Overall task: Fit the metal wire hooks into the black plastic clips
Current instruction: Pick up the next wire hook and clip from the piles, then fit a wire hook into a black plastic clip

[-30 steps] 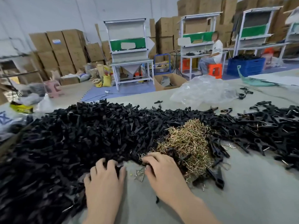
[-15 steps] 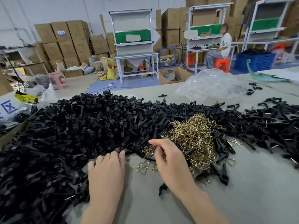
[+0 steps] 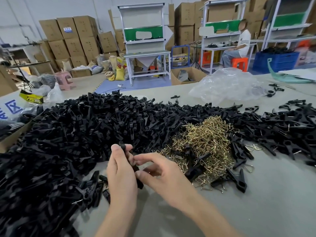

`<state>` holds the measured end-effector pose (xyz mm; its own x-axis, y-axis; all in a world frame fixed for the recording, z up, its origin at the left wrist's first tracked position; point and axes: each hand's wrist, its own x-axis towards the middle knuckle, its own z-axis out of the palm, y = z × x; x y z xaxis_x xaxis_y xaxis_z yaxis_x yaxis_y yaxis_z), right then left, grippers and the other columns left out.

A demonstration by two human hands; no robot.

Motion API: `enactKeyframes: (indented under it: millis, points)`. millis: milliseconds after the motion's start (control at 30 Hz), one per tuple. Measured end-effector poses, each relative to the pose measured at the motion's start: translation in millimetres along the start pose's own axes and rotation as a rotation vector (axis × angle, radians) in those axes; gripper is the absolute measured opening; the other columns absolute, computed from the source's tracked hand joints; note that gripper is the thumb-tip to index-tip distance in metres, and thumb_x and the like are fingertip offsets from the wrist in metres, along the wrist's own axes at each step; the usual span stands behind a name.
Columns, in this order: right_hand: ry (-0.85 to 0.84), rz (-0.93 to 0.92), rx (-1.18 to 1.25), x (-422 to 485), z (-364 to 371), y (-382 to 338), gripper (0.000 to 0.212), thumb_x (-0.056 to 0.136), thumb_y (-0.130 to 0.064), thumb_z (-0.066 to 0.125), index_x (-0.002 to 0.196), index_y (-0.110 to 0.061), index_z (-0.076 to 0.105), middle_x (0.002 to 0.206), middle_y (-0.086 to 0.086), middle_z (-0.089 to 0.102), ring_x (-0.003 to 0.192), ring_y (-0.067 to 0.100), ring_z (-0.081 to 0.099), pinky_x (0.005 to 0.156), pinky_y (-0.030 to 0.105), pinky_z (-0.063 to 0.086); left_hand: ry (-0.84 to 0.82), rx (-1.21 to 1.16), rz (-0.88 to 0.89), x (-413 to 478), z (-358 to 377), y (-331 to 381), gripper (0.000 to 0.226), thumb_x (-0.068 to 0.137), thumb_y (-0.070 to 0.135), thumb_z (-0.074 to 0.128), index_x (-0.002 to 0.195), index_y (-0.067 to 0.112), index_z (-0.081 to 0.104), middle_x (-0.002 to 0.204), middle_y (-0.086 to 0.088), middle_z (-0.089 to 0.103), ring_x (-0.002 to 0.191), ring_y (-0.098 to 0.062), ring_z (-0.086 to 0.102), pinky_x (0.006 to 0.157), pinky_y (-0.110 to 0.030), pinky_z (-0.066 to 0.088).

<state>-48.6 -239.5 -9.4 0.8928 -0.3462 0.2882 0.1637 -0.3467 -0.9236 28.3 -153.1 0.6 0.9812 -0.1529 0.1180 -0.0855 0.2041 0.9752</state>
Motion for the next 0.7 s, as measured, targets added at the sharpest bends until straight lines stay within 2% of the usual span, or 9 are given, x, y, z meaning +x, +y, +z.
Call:
enactKeyframes:
  millis: [167, 300, 367, 433, 467, 500, 567, 633, 700]
  points:
    - [-0.015, 0.013, 0.049, -0.9, 1.2, 0.8, 0.026, 0.093, -0.02, 0.068, 0.112, -0.037, 0.068, 0.09, -0.013, 0.066, 0.084, 0.01, 0.065, 0.085, 0.032, 0.056, 0.018, -0.009, 0.021, -0.5, 2.8, -1.9, 0.045, 0.105, 0.054, 0.034, 0.085, 0.03, 0.067, 0.064, 0.015, 0.05, 0.06, -0.003, 0.052, 0.063, -0.028, 0.046]
    - [0.008, 0.055, 0.024, -0.5, 0.3, 2.5, 0.024, 0.096, -0.017, 0.067, 0.111, -0.035, 0.071, 0.088, -0.014, 0.067, 0.083, 0.002, 0.065, 0.08, 0.017, 0.051, 0.126, 0.072, 0.124, 8.6, -4.2, 0.2, 0.044, 0.106, 0.05, 0.031, 0.084, 0.028, 0.063, 0.069, 0.011, 0.052, 0.066, -0.01, 0.05, 0.068, -0.034, 0.041]
    - [0.036, 0.073, 0.075, 1.5, -3.9, 2.5, 0.028, 0.099, -0.016, 0.064, 0.113, -0.039, 0.068, 0.089, -0.013, 0.069, 0.086, 0.002, 0.066, 0.084, 0.019, 0.052, 0.216, 0.202, 0.224, 20.0, -15.8, 2.5, 0.042, 0.105, 0.049, 0.028, 0.086, 0.027, 0.058, 0.072, 0.007, 0.053, 0.069, -0.015, 0.051, 0.066, -0.036, 0.041]
    - [0.048, 0.099, 0.154, 4.2, -9.9, 2.0, 0.029, 0.102, -0.013, 0.058, 0.118, -0.037, 0.066, 0.086, -0.012, 0.069, 0.086, 0.004, 0.066, 0.089, 0.025, 0.055, 0.29, 0.417, 0.355, 29.6, -29.7, 4.4, 0.039, 0.105, 0.048, 0.023, 0.092, 0.031, 0.055, 0.079, 0.006, 0.057, 0.086, -0.02, 0.049, 0.083, -0.046, 0.044]
    - [0.053, 0.109, 0.202, 5.7, -12.7, 2.0, 0.029, 0.103, -0.011, 0.056, 0.12, -0.031, 0.067, 0.085, -0.011, 0.069, 0.086, 0.005, 0.066, 0.089, 0.026, 0.055, 0.298, 0.498, 0.414, 31.0, -34.2, 6.2, 0.037, 0.105, 0.048, 0.023, 0.096, 0.031, 0.055, 0.085, 0.007, 0.058, 0.094, -0.016, 0.043, 0.094, -0.047, 0.04]
    - [0.064, 0.126, 0.272, 7.1, -14.4, 2.1, 0.029, 0.103, -0.008, 0.054, 0.12, -0.027, 0.069, 0.085, -0.01, 0.068, 0.085, 0.006, 0.066, 0.087, 0.026, 0.056, 0.271, 0.529, 0.468, 29.6, -35.1, 7.5, 0.038, 0.106, 0.049, 0.024, 0.101, 0.031, 0.057, 0.09, 0.009, 0.06, 0.098, -0.012, 0.04, 0.097, -0.042, 0.037]
    - [0.118, 0.187, 0.488, 10.5, -15.8, 2.6, 0.036, 0.102, 0.001, 0.053, 0.118, -0.026, 0.07, 0.088, -0.003, 0.068, 0.081, 0.01, 0.067, 0.081, 0.025, 0.057, 0.125, 0.431, 0.496, 19.1, -27.0, 9.0, 0.036, 0.103, 0.057, 0.031, 0.105, 0.036, 0.06, 0.093, 0.012, 0.063, 0.094, -0.011, 0.047, 0.086, -0.024, 0.039]
    - [0.174, 0.247, 0.687, 13.4, -16.9, 4.8, 0.041, 0.1, 0.006, 0.052, 0.12, -0.026, 0.068, 0.087, 0.003, 0.07, 0.079, 0.014, 0.068, 0.08, 0.027, 0.059, -0.06, 0.26, 0.364, 5.4, -10.4, 7.8, 0.026, 0.095, 0.054, 0.045, 0.103, 0.042, 0.066, 0.09, 0.014, 0.067, 0.083, -0.005, 0.058, 0.072, -0.012, 0.044]
    - [0.192, 0.286, 0.801, 15.0, -19.4, 6.3, 0.037, 0.099, 0.006, 0.051, 0.122, -0.019, 0.068, 0.091, 0.009, 0.073, 0.081, 0.015, 0.069, 0.083, 0.028, 0.06, -0.214, 0.264, 0.269, -6.2, 3.6, 3.6, 0.021, 0.097, 0.039, 0.051, 0.109, 0.045, 0.067, 0.094, 0.013, 0.067, 0.079, 0.002, 0.06, 0.07, -0.01, 0.046]
